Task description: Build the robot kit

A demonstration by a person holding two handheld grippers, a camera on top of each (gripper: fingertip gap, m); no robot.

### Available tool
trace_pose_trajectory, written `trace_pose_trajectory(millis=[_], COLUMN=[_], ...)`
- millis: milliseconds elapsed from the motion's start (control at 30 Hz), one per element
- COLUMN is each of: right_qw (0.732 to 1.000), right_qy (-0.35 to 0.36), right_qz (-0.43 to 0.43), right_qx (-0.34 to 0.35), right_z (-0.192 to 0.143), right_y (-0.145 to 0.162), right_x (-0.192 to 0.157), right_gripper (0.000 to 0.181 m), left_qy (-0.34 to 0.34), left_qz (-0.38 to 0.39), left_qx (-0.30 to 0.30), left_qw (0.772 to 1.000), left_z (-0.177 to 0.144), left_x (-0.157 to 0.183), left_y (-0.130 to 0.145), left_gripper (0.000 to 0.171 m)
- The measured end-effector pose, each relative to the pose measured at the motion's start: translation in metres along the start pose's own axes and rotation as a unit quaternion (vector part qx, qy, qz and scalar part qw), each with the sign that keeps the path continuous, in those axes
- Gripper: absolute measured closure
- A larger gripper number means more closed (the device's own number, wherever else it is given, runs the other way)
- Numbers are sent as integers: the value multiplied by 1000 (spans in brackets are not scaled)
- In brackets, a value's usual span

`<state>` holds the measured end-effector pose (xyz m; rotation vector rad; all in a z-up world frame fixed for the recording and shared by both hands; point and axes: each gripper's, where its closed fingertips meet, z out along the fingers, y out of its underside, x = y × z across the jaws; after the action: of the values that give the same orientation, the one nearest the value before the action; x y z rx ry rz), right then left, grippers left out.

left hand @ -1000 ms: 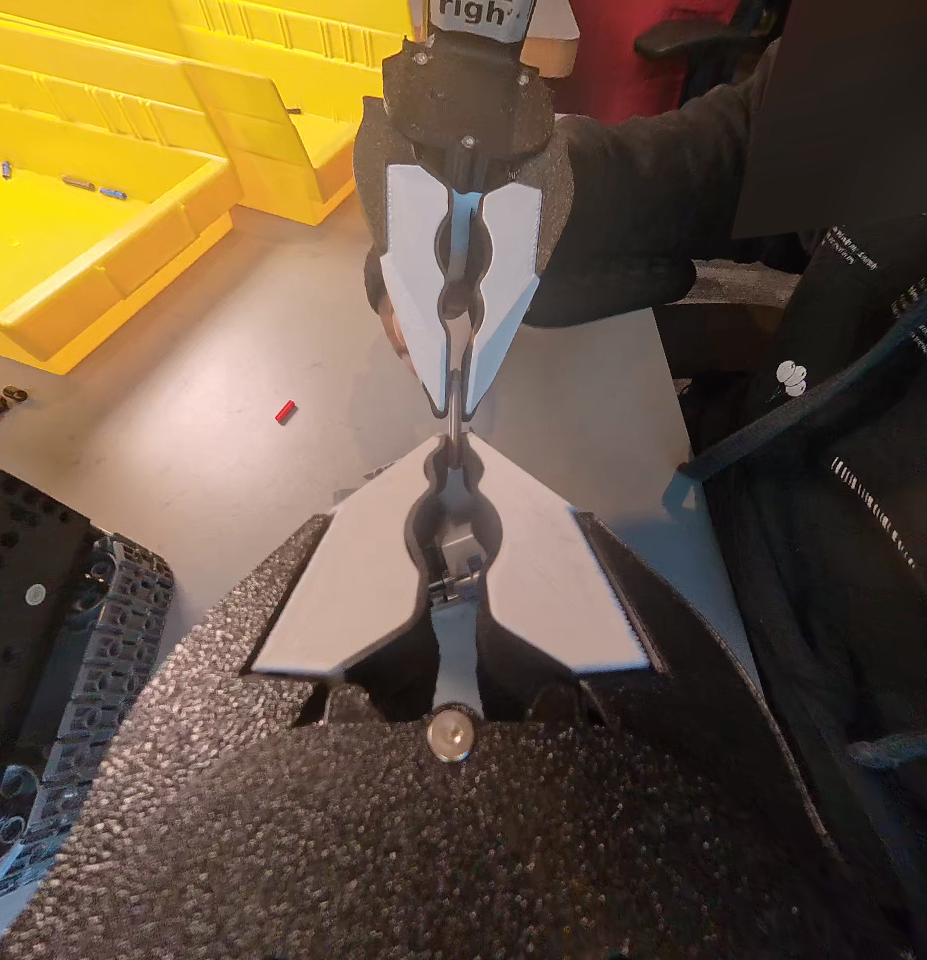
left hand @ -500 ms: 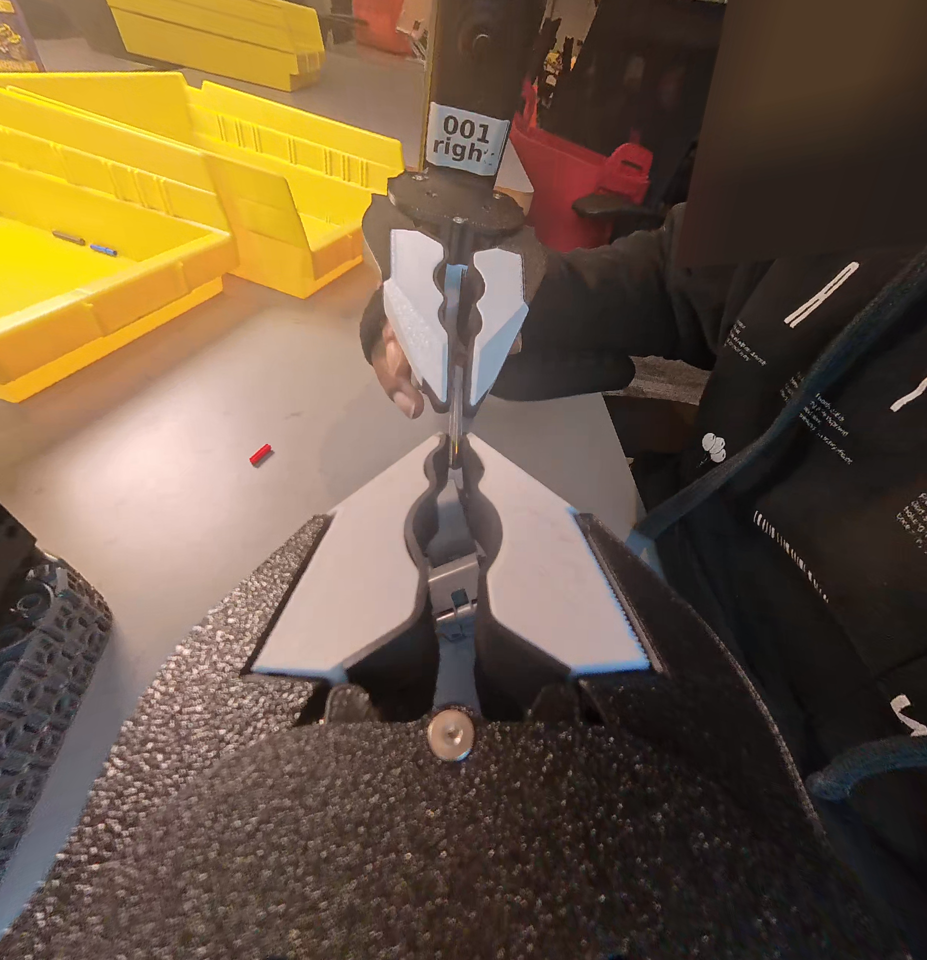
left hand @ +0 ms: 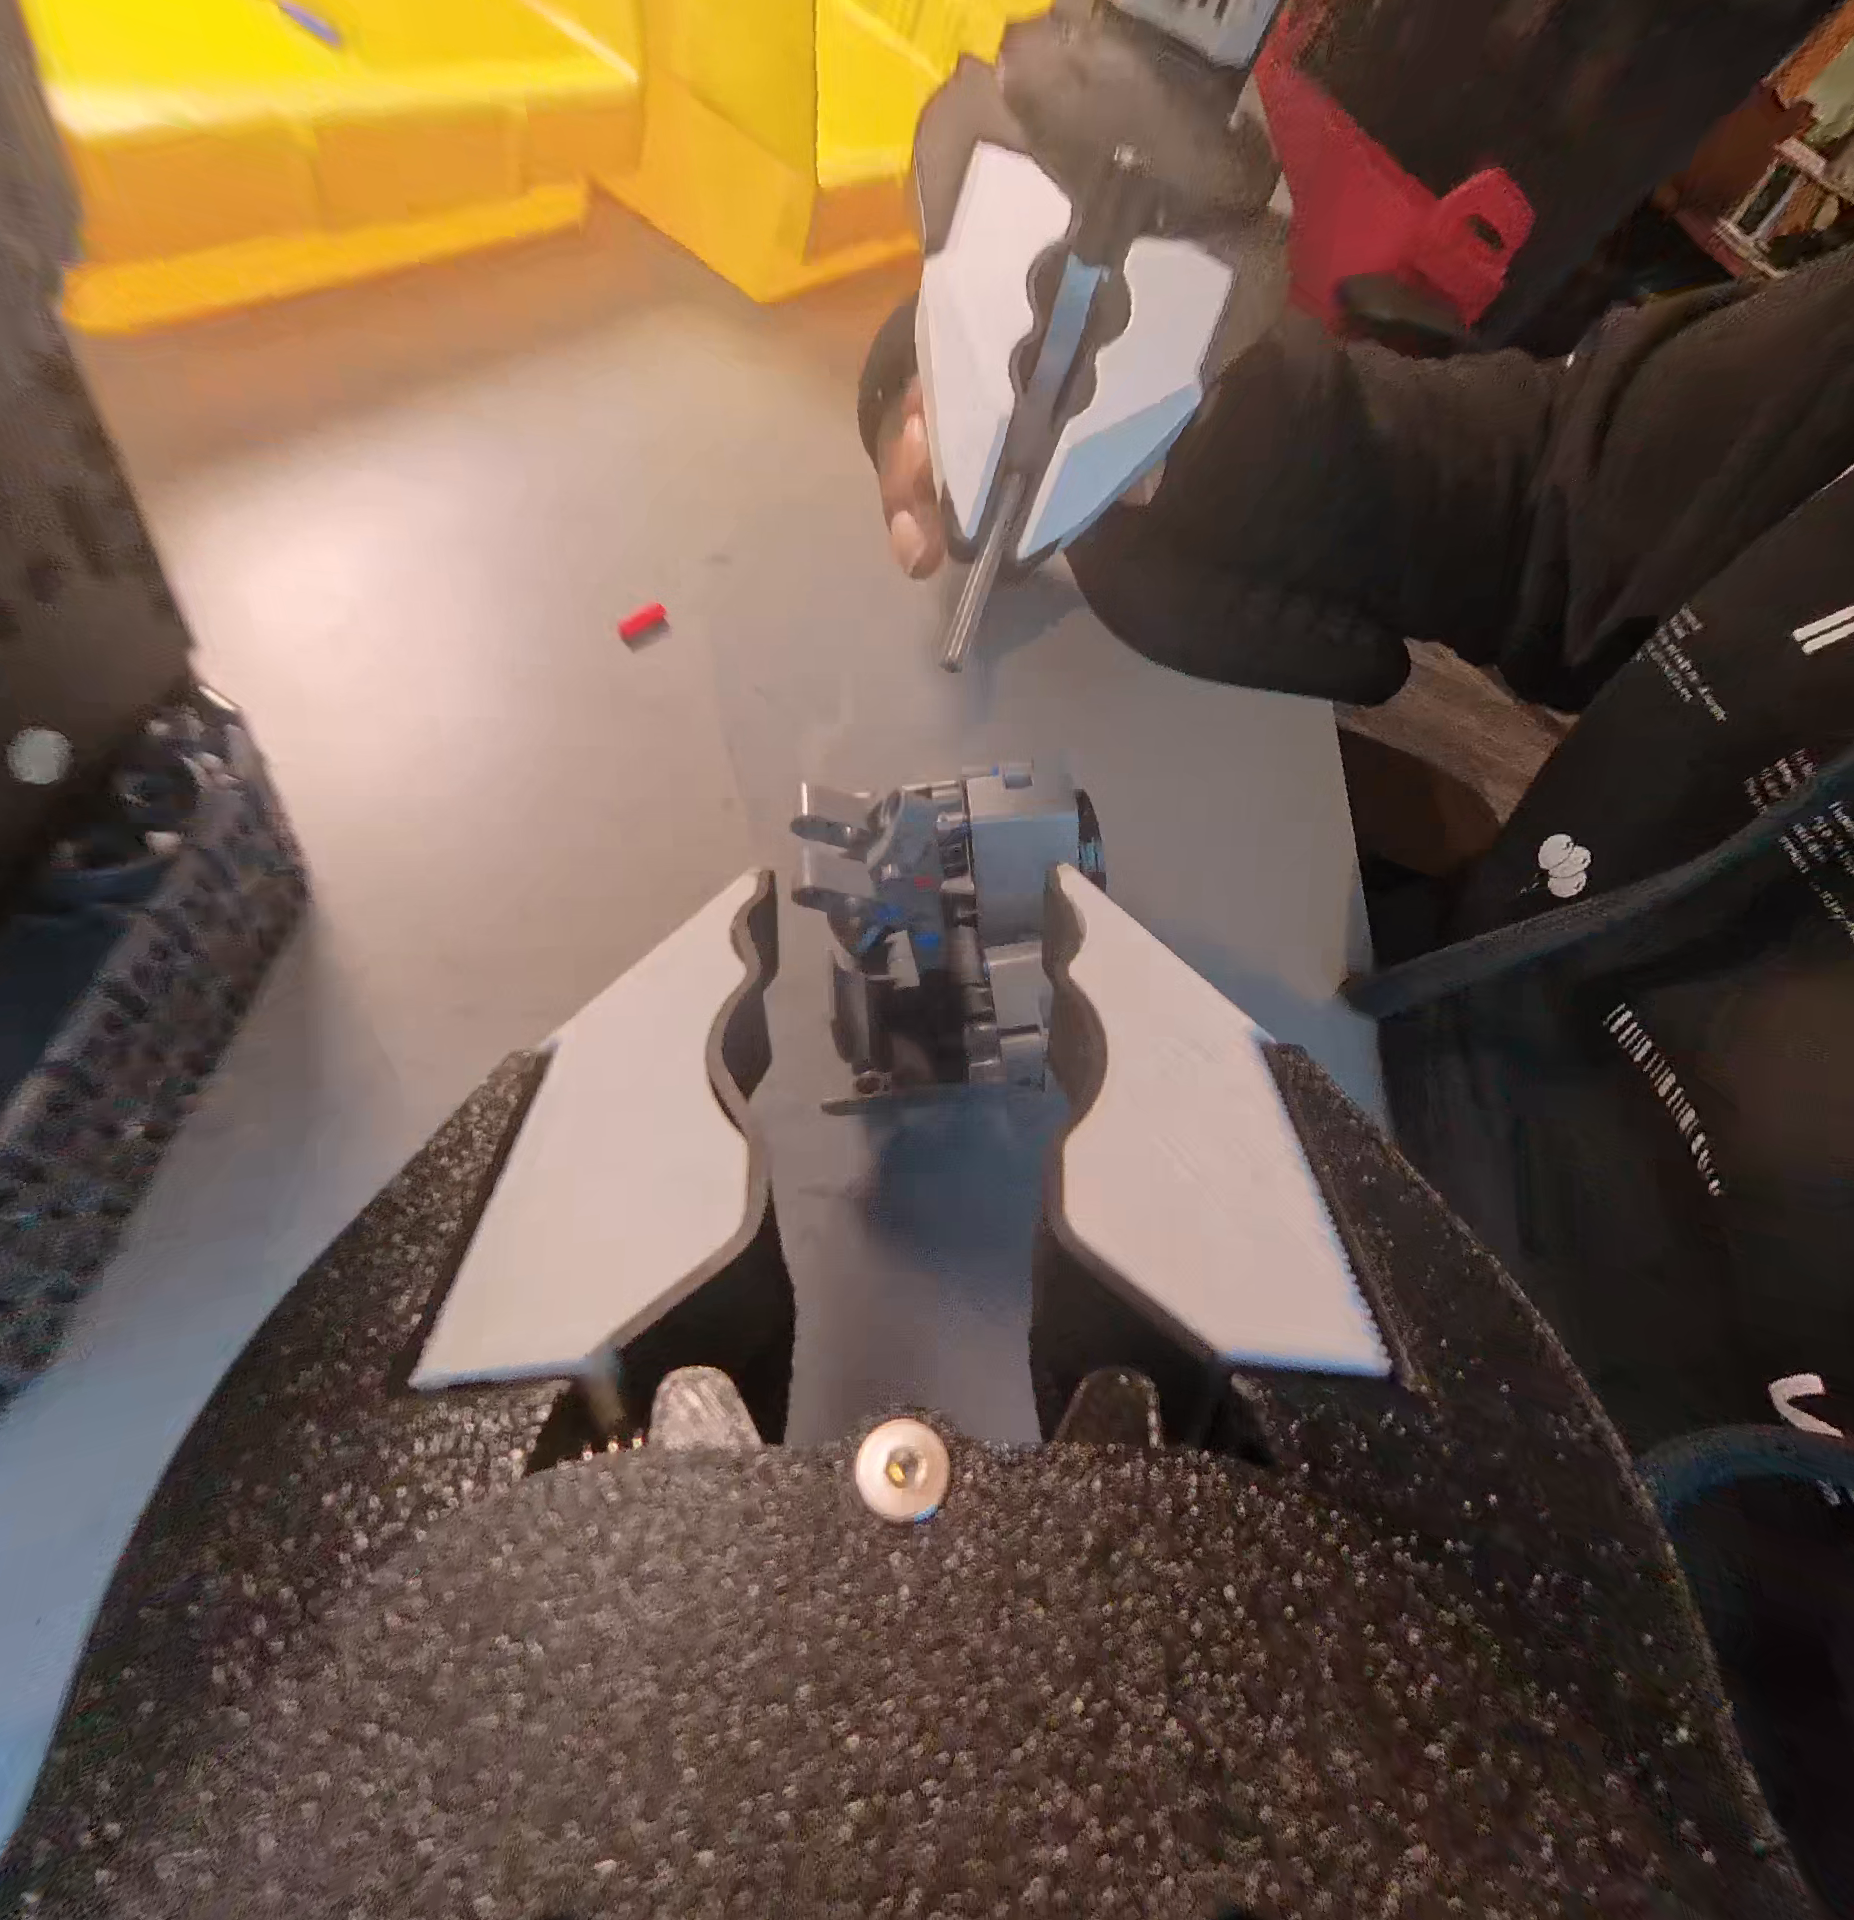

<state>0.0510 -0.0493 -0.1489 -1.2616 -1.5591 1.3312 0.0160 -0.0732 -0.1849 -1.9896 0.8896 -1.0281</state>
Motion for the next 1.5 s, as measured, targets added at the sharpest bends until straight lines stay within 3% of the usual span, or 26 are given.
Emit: trace_pose_trajectory(millis=[133, 267, 433, 867, 1500], right_qw=[1000, 1000, 999, 995, 992], right_qy=[-7, -8, -26, -43, -47], right_qz=[5, 8, 17, 38, 63], right_qx=[-14, 1, 28, 76, 99], right_z=[6, 5, 7, 4, 5], right_y=[8, 4, -6, -21, -26], right_x=[-2, -3, -9, -12, -13], right_gripper=[178, 178, 178, 178, 179], left_qy=[2, 30, 84, 141, 150], left_qz=[-6, -18, -25, -62, -55], left_qx=[-22, -17, 31, 128, 140], left_qw=[1000, 999, 996, 980, 977], left_z=[21, 22, 18, 5, 2], left_x=[-2, 2, 15, 24, 28], left_y=[7, 3, -12, -40, -43], left_gripper=[141, 144, 144, 146, 148])
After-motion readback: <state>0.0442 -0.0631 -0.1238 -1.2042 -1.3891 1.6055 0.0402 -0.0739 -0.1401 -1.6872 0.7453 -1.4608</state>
